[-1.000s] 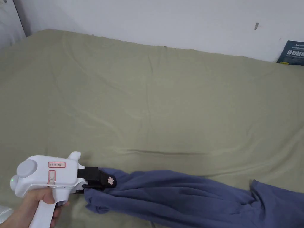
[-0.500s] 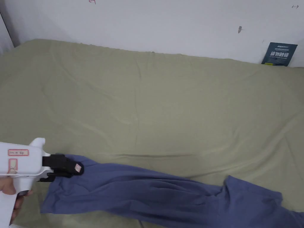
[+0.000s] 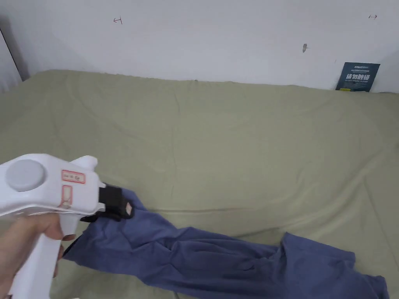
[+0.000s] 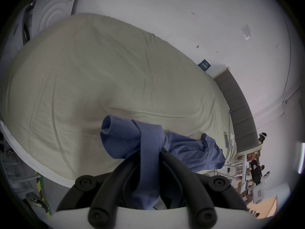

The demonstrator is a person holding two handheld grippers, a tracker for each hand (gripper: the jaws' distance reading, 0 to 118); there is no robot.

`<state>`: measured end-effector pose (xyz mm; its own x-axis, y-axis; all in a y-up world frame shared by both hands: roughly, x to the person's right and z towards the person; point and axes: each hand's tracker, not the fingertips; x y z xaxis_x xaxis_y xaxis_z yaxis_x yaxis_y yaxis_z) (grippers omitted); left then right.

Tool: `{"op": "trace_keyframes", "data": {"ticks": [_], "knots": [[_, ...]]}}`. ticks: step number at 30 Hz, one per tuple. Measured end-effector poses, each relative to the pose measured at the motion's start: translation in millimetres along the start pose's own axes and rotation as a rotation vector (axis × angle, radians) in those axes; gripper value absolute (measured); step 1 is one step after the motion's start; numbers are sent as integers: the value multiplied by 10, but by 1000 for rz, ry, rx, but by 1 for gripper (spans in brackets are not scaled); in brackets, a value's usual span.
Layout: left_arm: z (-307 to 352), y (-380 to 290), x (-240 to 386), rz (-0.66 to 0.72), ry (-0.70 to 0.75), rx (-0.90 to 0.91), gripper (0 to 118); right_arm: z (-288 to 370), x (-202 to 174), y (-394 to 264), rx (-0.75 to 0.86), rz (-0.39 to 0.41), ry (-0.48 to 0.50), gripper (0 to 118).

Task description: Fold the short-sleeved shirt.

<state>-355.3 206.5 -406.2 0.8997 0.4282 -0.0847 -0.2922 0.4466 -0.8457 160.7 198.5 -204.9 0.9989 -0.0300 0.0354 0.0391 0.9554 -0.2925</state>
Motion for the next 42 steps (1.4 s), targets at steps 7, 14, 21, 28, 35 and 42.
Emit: {"op": "trace_keyframes", "data": {"ticks": [7,14,21,28,35,42], "knots": [[-585,-269,1225,-145,102,-60,6,58,146,-69,-10,-49,3,0],[-1598,-721,1923,-253,175,-115,63,82,264,-132,-30,-86,2,0],[-1845,-861,2050,-261,95,-131,114,76,350,-138,-44,-111,-1,0],[-812,-602,1540,-197,-3,35,46,-27,298,-156,-62,-131,29,0],[-1059,-501,832,-13,27,-37,0,-117,215,-229,-101,-125,58,0],[-1426,-668,1126,-283,363,-55,0,-102,224,-246,-114,-124,60,0]]}}
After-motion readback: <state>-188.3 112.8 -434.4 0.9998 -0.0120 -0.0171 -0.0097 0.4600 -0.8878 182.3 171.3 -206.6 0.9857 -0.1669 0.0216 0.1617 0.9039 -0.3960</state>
